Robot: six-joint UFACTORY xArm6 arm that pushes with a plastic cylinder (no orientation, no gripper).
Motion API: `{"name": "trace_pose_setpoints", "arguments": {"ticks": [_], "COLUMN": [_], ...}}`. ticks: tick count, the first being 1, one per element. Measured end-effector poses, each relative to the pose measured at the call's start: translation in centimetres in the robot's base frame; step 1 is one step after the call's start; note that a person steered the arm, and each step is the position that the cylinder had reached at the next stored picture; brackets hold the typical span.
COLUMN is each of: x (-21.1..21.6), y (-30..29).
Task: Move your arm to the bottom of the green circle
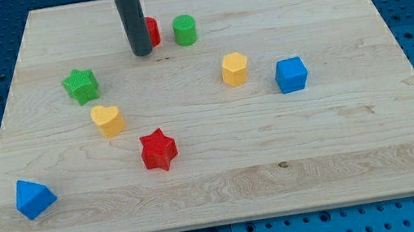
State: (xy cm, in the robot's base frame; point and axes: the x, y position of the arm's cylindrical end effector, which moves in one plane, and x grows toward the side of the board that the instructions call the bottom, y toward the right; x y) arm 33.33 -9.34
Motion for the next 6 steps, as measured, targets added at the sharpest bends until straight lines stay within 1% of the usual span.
{"name": "trace_pose_setpoints", "arguments": {"ticks": [3, 4, 6], "x": [0.0, 0.1, 0.5], "y": [-4.5, -4.5, -2.3]}}
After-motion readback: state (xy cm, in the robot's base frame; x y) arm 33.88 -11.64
